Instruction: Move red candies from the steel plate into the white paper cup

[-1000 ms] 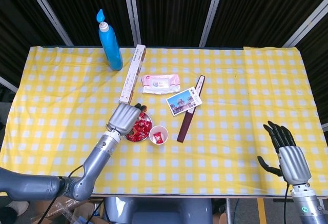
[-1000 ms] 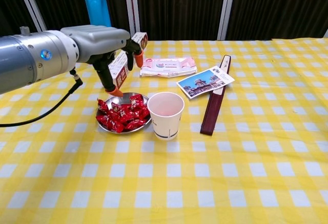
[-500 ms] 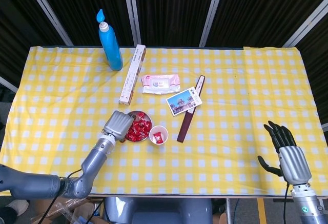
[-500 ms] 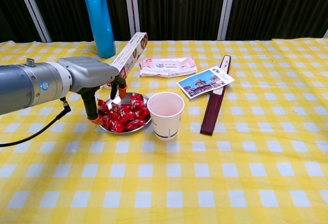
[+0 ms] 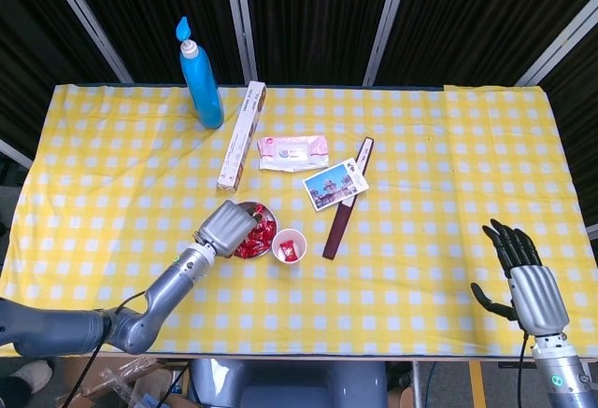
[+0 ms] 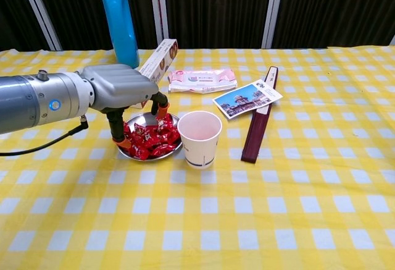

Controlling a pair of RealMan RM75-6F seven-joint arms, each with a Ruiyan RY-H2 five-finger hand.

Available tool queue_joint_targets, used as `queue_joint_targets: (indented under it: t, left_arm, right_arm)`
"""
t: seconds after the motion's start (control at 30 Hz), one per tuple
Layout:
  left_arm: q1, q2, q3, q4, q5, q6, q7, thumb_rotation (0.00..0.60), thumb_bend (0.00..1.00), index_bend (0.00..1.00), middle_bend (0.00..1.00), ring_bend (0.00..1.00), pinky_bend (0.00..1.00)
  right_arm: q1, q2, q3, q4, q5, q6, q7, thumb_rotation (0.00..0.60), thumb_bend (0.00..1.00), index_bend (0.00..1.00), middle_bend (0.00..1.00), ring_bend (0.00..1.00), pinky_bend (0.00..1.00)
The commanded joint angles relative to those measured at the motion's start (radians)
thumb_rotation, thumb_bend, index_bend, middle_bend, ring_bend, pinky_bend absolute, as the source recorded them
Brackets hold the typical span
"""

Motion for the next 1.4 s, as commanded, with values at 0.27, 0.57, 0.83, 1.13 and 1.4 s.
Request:
queue_joint_targets:
  t: [0.27,0.57,0.83,1.13,1.4]
  left_arm:
    - [0.036,0.0,0.04,0.136,0.271,-0.058,-0.243,0.6,0.17,0.33,0.32,0.85,0.92]
    - [0.044,-0.035,0.038,0.189,0.314,-0.081,-0.281,0.6,0.17,0.35,0.32,0.85,0.92]
    - [0.046,-0.069,0.024,0.225,0.327,-0.094,-0.289,0.6,0.2,0.4,0.36,0.85,0.92]
    - [0.05,-0.072,0.016,0.234,0.325,-0.112,-0.284,0.6,0.2,0.41,0.37,0.85,0.92]
    - [0.062,-0.064,0.002,0.237,0.331,-0.098,-0.296,0.6,0.2,0.38,0.35,0.85,0.92]
  right_arm:
    - [-0.001,-0.003,0.001,-0.001,0.003,-0.001,-0.01,0.6,0.39,0.0,0.0,0.0,0.0]
    - [-0.003,-0.005,0.004,-0.005,0.011,0.0,-0.011,0.6,0.39,0.0,0.0,0.0,0.0]
    - [-0.003,-0.003,0.005,-0.006,0.012,0.0,-0.007,0.6,0.39,0.0,0.0,0.0,0.0]
    - [-0.003,-0.003,0.005,-0.007,0.011,0.0,-0.009,0.6,0.39,0.0,0.0,0.0,0.0]
    - [-0.002,-0.004,0.005,-0.01,0.014,-0.005,-0.012,0.6,0.39,0.0,0.0,0.0,0.0]
